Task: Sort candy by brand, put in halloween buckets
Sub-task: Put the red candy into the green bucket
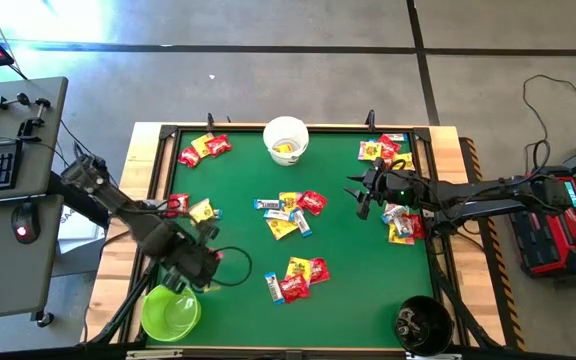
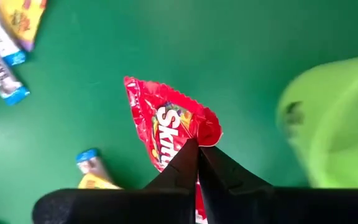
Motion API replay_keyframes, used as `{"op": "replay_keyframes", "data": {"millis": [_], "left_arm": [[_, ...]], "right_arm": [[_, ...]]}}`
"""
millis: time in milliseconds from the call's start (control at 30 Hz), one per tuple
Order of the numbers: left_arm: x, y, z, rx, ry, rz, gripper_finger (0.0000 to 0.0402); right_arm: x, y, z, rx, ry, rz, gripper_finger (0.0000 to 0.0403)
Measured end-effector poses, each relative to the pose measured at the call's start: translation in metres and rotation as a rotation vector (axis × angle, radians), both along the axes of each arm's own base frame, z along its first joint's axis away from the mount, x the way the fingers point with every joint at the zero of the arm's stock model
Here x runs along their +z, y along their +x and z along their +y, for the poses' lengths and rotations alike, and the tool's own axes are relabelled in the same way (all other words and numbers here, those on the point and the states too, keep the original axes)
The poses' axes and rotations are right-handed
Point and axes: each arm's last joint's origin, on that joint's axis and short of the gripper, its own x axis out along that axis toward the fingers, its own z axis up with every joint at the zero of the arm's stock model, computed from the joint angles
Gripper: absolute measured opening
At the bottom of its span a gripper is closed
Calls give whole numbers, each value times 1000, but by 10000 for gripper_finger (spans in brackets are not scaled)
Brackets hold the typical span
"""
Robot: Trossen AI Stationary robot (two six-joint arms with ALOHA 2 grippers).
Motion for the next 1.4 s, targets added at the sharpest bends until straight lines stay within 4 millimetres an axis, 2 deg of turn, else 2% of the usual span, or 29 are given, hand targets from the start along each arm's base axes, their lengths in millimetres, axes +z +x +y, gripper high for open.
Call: {"op": "replay_keyframes", "data": {"millis": [300,533,767,1000,1167,1400], "left_arm": [[39,-22,-36,90,-171,-60,0],[41,-50,-63,277,-262,20,0],[21,-62,-90,346,-194,28,0],[-20,-57,-108,378,-219,72,0],[-40,-59,-108,386,-232,78,0],[-56,-63,-103,397,-193,131,0]], "right_arm": [[0,0,0,-7,16,-7,156],[0,0,0,-8,18,-8,156],[0,0,0,-8,19,-8,156],[0,0,0,-8,18,-7,156],[0,0,0,-8,18,-7,156],[0,0,0,-8,18,-6,156]]}}
